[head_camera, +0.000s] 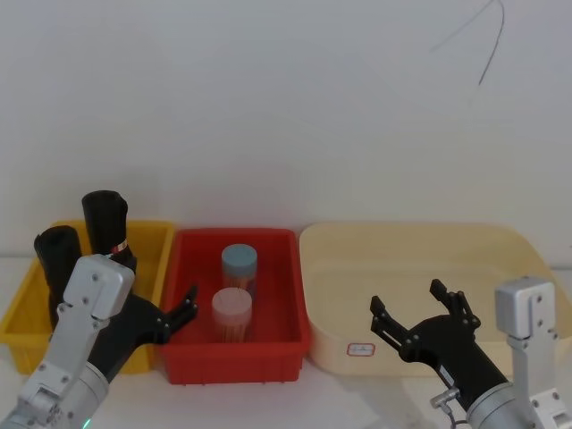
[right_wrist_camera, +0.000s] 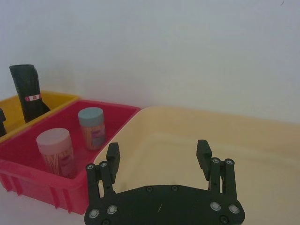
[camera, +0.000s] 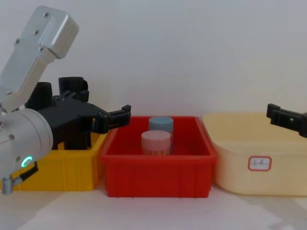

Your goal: Pick up the garbage bag with the one hand and transfer it to the other hand.

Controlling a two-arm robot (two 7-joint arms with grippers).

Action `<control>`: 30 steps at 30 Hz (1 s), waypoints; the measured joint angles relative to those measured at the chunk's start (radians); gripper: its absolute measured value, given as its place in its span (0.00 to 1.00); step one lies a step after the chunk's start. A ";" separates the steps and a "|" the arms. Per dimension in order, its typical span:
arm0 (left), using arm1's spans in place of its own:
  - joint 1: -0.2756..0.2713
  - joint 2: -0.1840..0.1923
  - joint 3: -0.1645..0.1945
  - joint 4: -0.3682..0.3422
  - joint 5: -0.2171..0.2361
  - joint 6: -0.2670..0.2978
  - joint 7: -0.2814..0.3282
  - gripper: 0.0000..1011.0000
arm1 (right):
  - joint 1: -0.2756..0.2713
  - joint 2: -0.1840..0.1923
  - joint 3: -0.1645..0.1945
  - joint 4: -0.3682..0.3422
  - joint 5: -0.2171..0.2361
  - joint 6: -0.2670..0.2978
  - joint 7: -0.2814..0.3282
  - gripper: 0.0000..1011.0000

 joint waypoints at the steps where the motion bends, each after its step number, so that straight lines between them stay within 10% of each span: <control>1: 0.000 0.000 0.000 0.000 0.000 0.000 0.000 0.99 | 0.000 0.000 0.000 0.000 0.000 0.000 0.000 0.99; 30: 0.000 0.000 0.000 0.000 0.000 0.000 0.000 0.99 | 0.000 0.000 0.000 0.000 0.000 0.000 0.000 0.99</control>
